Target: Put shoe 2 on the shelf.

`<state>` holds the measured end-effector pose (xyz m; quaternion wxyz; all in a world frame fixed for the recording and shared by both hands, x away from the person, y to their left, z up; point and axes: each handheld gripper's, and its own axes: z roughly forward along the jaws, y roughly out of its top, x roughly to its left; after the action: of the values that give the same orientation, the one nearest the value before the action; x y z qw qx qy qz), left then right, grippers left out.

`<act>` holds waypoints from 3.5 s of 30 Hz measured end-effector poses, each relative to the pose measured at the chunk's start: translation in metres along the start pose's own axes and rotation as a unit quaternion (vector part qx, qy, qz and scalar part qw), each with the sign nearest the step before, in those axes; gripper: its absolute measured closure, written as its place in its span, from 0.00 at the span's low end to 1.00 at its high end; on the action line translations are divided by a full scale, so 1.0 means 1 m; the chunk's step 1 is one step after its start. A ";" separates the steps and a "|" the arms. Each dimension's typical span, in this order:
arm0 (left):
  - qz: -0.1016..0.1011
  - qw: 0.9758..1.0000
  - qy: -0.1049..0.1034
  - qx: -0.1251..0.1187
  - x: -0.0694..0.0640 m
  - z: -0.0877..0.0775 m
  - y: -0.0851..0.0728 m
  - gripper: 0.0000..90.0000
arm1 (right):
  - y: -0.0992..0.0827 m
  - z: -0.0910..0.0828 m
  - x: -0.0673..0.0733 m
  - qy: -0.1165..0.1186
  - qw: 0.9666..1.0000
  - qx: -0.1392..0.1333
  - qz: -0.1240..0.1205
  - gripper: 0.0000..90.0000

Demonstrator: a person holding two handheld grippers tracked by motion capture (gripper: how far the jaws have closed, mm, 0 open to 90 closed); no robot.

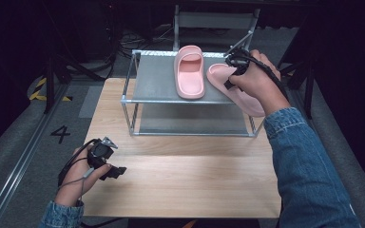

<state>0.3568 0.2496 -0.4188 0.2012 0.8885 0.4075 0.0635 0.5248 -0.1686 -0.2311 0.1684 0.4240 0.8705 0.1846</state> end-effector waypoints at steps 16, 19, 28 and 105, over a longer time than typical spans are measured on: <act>0.018 1.000 -0.018 -0.008 -0.006 0.005 0.018 0.20 | -0.065 -0.056 -0.004 0.025 0.996 -0.085 -0.008 0.67; 0.022 1.000 -0.019 -0.013 -0.008 0.006 0.021 0.20 | -0.084 -0.066 -0.006 0.031 0.995 -0.094 -0.008 0.71; 0.030 0.999 -0.017 -0.009 -0.009 0.011 0.027 0.20 | -0.130 -0.082 -0.013 0.035 0.993 -0.115 0.010 0.74; 0.022 0.999 -0.018 -0.015 -0.007 0.010 0.021 0.21 | -0.043 0.017 0.031 0.082 0.996 -0.012 -0.020 1.00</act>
<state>0.3697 0.2291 -0.4193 0.2206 0.8952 0.3828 0.0583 0.4855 -0.1652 -0.2697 0.1050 0.3878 0.8876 0.2255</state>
